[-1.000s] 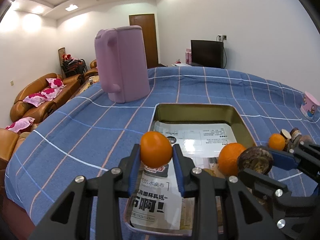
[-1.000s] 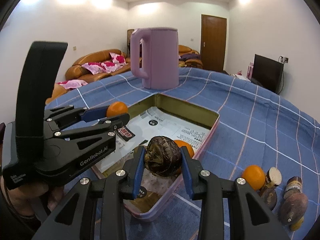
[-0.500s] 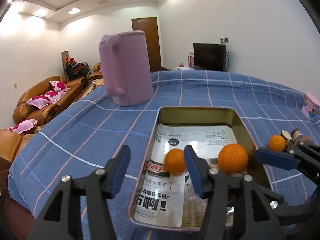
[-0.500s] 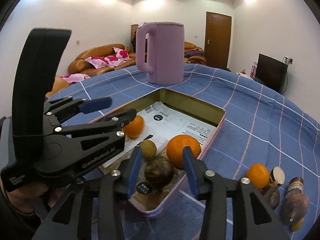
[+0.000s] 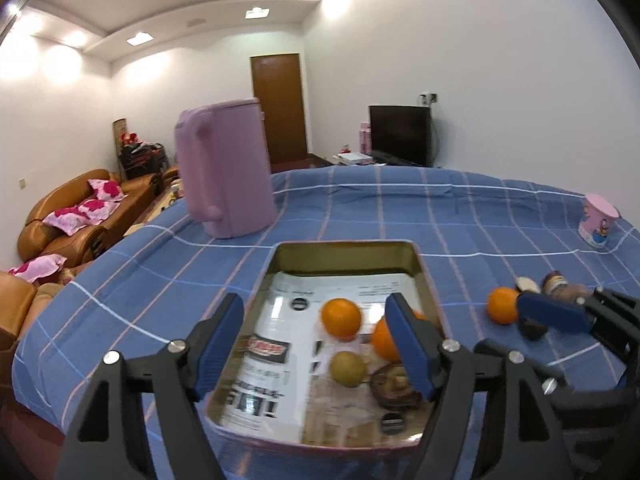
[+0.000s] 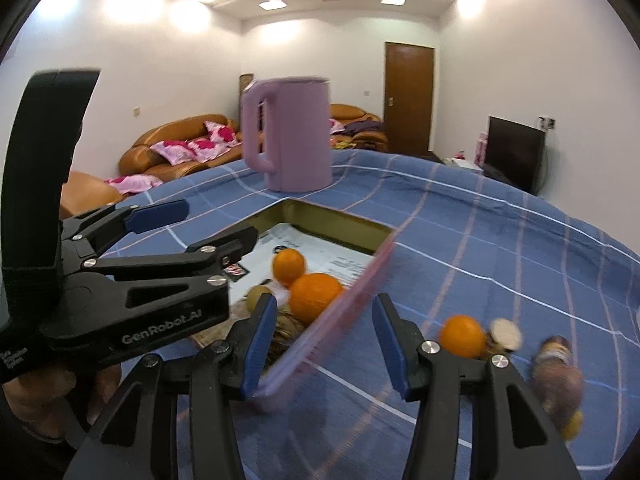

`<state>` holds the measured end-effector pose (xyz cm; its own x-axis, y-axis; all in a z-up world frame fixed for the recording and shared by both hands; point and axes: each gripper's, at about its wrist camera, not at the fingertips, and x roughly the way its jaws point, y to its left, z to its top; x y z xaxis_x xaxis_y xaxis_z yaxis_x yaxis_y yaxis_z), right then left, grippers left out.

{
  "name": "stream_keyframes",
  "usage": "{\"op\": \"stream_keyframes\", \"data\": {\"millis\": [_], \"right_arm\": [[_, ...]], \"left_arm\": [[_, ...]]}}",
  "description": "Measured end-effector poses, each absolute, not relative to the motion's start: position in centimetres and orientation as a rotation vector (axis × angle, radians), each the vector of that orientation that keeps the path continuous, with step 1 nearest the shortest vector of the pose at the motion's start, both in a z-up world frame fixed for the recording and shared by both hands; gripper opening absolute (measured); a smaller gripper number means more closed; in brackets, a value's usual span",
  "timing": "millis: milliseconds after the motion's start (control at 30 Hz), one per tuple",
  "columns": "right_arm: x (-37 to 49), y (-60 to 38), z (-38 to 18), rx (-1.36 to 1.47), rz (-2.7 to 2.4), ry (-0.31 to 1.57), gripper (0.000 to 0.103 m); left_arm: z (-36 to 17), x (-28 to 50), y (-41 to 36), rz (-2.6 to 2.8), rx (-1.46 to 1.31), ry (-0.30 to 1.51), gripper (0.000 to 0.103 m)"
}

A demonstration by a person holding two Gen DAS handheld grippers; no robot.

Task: Organize fruits
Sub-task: 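Grasp the small yellow-brown fruit with the right tool while the left tool moves toward the purple fruit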

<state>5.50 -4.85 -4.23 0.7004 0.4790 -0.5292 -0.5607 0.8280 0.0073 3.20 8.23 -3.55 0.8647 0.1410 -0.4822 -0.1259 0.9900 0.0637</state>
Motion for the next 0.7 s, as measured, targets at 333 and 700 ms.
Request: {"op": "stream_keyframes", "data": {"millis": [333, 700], "right_arm": [[5.3, -15.3, -4.3, -0.128, 0.328, 0.567, 0.052], [7.1, -21.1, -5.6, -0.078, 0.200, 0.688, 0.052]], "left_arm": [[-3.7, 3.6, 3.4, 0.042, 0.075, 0.529, 0.076], [-3.5, 4.0, -1.8, -0.051, 0.123, 0.536, 0.076]]}}
